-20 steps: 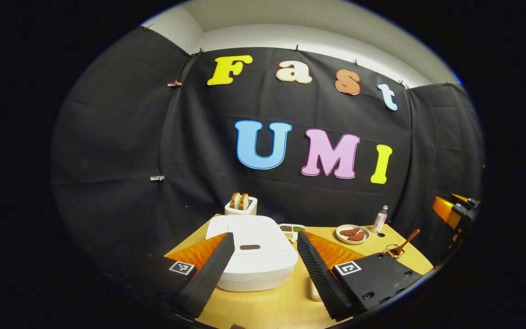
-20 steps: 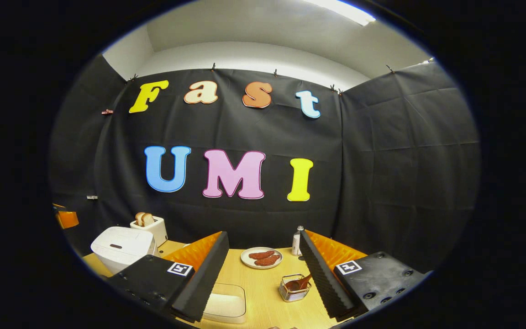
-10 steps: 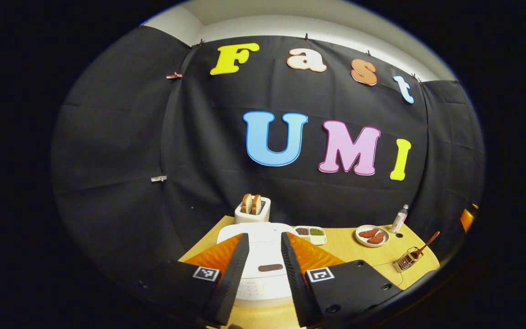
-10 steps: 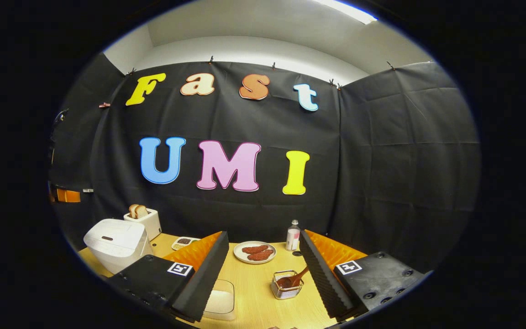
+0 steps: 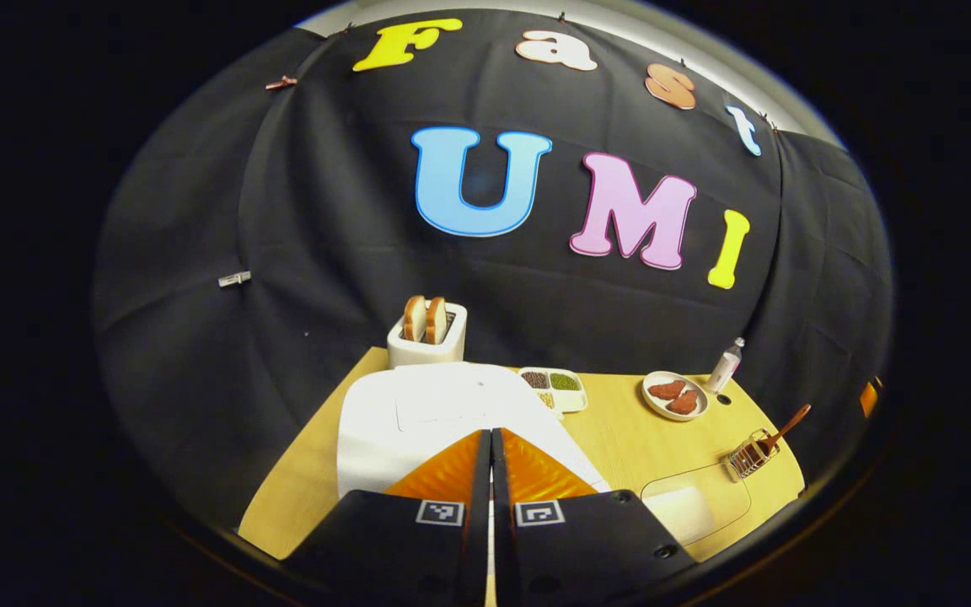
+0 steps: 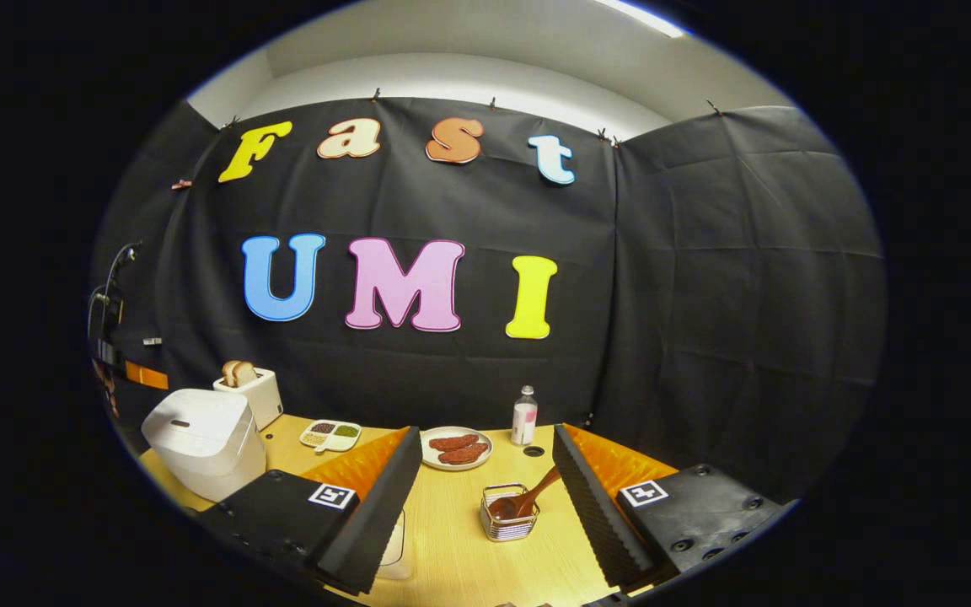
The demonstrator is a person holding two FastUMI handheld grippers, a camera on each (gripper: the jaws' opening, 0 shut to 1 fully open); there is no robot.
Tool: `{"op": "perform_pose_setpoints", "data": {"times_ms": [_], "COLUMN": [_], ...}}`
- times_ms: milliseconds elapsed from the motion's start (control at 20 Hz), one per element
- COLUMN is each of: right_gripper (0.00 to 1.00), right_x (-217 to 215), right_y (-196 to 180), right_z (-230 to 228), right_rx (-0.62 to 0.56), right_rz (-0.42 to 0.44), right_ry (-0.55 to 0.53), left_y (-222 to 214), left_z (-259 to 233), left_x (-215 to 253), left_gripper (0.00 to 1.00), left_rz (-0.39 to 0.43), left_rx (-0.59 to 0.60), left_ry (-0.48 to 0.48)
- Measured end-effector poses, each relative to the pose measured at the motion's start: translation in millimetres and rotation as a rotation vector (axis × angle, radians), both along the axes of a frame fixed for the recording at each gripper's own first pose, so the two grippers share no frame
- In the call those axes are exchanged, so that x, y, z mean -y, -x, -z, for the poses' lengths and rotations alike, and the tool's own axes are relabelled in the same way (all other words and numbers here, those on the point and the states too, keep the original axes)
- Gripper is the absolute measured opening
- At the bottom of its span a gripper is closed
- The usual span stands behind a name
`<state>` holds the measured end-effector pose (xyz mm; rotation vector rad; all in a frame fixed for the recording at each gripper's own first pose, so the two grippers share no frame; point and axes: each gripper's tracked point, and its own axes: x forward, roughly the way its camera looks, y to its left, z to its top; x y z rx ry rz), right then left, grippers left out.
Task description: Close the left gripper, press the button to open the rice cooker; take a wooden spoon from the chopstick holder with the right hand, scoop a spoonful of rice and pour it into the rice cooker, then put the wooden spoon back into the chopstick holder.
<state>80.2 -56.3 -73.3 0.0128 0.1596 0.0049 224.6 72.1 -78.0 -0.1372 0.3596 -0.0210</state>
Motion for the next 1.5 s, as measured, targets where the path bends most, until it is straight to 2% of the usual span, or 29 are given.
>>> {"op": "perform_pose_setpoints", "data": {"times_ms": [300,600,650,800,900,1150,1300,1500], "right_gripper": [0.98,0.98,0.98,0.98,0.98,0.98,0.98,0.98], "right_x": [16.7,26.5,25.4,23.9,22.8,24.1,25.3,29.9], "right_y": [-0.7,3.0,2.9,2.4,2.1,-0.3,-2.7,-6.1], "right_z": [14.3,23.2,23.6,20.4,19.3,11.2,5.3,8.6], "right_rx": [-0.031,-0.051,-0.052,-0.042,-0.041,-0.023,-0.006,-0.008], "right_rz": [0.035,0.054,0.052,0.046,0.044,0.051,0.053,0.06], "right_ry": [-0.006,-0.007,-0.008,-0.008,-0.016,-0.019,-0.012,0.007], "left_y": [-10.8,-11.3,1.3,-8.5,-9.0,8.6,34.0,79.9], "left_z": [55.6,71.5,57.3,61.0,33.6,-79.9,-120.4,-117.9], "left_x": [-3.9,-3.1,-3.3,-4.2,-6.2,-21.8,-9.9,19.2], "left_gripper": [0.06,0.07,0.07,0.08,0.07,0.07,0.07,0.07], "left_rz": [-0.026,-0.045,-0.05,-0.053,-0.085,-0.185,-0.209,-0.187], "left_rx": [-0.145,-0.18,-0.158,-0.148,-0.055,0.22,0.325,0.352], "left_ry": [0.045,0.061,0.06,0.044,0.023,-0.155,-0.138,-0.095]}}
